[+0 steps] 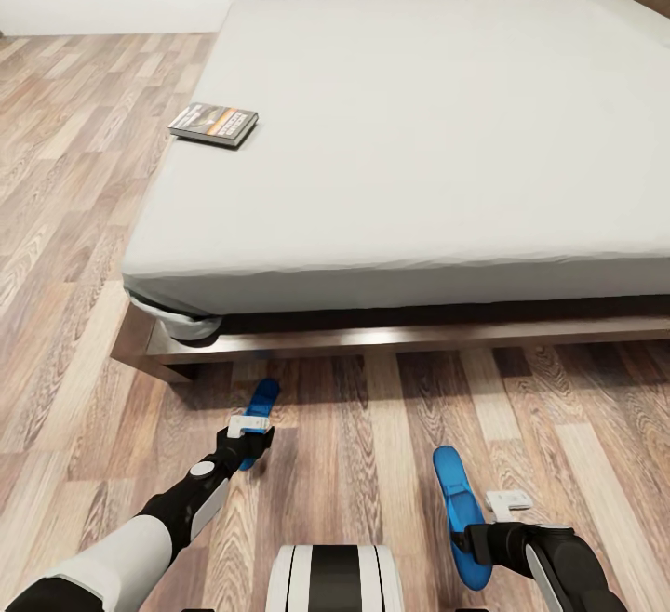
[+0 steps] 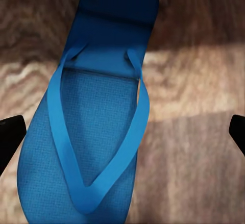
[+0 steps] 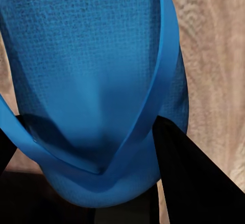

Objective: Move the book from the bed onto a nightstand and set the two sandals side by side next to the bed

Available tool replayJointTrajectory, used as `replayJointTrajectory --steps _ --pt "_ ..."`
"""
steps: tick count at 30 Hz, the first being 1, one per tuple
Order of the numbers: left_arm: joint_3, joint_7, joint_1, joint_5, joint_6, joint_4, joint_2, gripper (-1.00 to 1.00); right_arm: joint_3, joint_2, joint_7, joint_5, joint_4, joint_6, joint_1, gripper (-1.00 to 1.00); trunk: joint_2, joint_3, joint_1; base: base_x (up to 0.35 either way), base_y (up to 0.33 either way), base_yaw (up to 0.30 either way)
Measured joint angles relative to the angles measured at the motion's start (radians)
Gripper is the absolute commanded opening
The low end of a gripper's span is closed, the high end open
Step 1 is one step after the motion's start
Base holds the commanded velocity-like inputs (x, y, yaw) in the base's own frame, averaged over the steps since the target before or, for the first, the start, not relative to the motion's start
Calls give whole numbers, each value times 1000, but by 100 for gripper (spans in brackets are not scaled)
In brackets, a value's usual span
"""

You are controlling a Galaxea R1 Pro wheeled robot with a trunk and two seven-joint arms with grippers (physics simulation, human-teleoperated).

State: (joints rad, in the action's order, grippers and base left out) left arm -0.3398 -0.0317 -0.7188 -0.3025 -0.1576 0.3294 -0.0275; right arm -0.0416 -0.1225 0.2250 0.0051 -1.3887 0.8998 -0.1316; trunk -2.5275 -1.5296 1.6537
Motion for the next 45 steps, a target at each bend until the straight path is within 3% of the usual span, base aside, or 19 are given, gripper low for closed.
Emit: replayJointTrajectory --steps 13,31,45 --pt "-2 -1 0 0 0 0 0 100 -2 -2 -1 -1 1 -6 0 -100 0 0 0 0 0 0" --pt "-3 2 1 0 42 -3 -5 100 -1 -12 5 -3 6 -6 0 -100 3 58 -7 0 0 0" --pt "4 6 4 -1 30 -1 -12 100 -2 -12 6 -1 28 -8 0 -100 4 58 -7 0 0 0"
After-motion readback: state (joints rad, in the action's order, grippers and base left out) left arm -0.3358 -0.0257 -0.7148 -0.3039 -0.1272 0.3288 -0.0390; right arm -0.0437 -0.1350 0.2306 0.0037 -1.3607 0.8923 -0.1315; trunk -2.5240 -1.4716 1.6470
